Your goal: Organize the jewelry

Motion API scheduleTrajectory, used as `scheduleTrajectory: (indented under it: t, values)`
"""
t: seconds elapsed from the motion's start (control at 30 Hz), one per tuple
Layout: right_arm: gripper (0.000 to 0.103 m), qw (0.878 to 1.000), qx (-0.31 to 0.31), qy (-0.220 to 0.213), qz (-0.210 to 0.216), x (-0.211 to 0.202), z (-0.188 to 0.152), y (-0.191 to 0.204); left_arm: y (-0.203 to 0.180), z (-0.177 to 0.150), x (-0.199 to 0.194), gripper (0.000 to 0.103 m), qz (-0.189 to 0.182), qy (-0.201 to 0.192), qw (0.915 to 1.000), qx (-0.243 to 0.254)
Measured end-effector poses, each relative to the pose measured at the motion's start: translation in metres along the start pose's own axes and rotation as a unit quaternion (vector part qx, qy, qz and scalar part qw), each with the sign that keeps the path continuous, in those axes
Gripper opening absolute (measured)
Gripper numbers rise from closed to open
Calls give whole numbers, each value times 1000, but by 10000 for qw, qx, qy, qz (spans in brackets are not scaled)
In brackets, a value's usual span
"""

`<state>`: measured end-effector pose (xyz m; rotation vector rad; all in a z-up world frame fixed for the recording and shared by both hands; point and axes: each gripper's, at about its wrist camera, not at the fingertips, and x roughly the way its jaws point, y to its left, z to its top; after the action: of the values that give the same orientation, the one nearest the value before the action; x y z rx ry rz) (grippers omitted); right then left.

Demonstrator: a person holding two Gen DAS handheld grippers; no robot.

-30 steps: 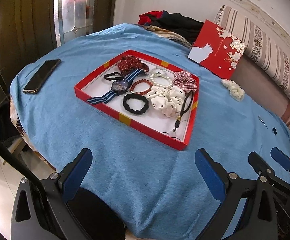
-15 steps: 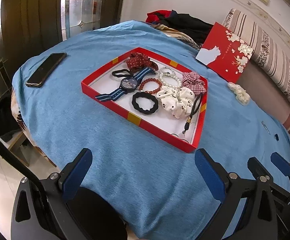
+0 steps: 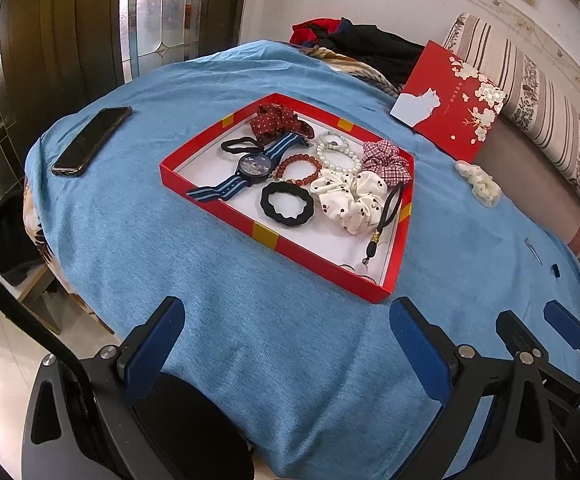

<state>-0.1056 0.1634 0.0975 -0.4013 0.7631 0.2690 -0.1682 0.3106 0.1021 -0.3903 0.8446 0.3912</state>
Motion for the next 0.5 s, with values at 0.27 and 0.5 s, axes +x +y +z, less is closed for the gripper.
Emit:
scheduleTrajectory:
  t: [0.27,0.5]
  values:
    - [71,10000,3,7,3,0,1,1,0,-1,1,102,50,11,10000,13]
    - [71,10000,-33,2,19,0,1,3,2,0,2,102,62,8,10000,7]
